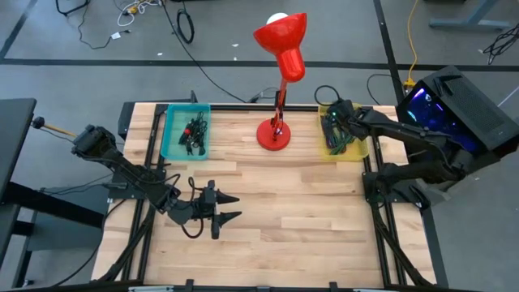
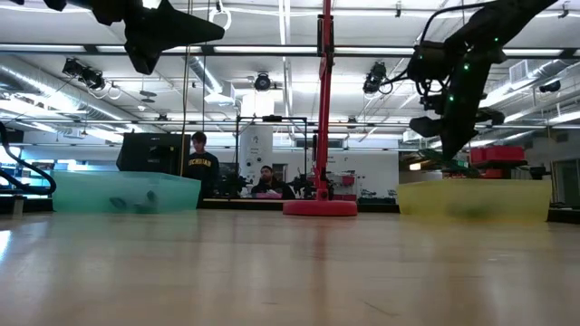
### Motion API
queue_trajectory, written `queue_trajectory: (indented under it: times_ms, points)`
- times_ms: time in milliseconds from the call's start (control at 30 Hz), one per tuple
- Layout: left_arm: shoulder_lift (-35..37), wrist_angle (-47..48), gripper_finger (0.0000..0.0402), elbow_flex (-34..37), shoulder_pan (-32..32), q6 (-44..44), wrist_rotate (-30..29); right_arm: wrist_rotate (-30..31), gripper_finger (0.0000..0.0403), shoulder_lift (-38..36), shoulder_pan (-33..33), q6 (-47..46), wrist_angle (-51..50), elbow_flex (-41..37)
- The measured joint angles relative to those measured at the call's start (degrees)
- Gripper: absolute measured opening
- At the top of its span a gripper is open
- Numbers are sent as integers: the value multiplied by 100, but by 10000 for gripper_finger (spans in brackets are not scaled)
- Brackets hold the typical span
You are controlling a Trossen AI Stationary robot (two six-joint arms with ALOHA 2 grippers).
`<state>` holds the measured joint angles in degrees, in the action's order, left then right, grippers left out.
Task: Pick & Place USB Port
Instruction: Put the green black USB cable into the yellow bin, then return to Home Position
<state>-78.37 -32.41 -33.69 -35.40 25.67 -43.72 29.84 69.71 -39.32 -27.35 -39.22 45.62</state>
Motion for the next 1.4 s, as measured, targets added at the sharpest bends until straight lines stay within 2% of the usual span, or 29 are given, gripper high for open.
queue_trajectory:
  times_ms: [200, 367, 867, 967, 1100, 1200, 1300, 1400]
  points:
    - [0, 3, 222, 0, -2, -102, 0, -35, 1, 0, -137, 111, 158, -32]
    - [0, 3, 222, 0, -2, -90, 0, -298, 7, 0, -259, 193, 356, -32]
    - [0, 8, 222, 0, -2, -98, -3, -351, 123, 0, -357, 170, 300, -32]
    - [0, 8, 222, 0, -2, -233, -17, -1066, 141, 0, -271, 132, 549, -34]
    - [0, 8, 222, 0, -2, -534, -228, -2865, 155, 0, 53, 264, 1383, -34]
    - [0, 8, 222, 0, -2, -813, -451, -3980, 158, 0, 610, 281, 2343, -37]
    - [0, 8, 222, 0, -2, -876, -687, -4418, 155, -4, 1391, 265, 3574, -37]
    - [0, 7, 222, 0, -1, -901, -769, -4349, 148, -5, 2255, 349, 4561, -37]
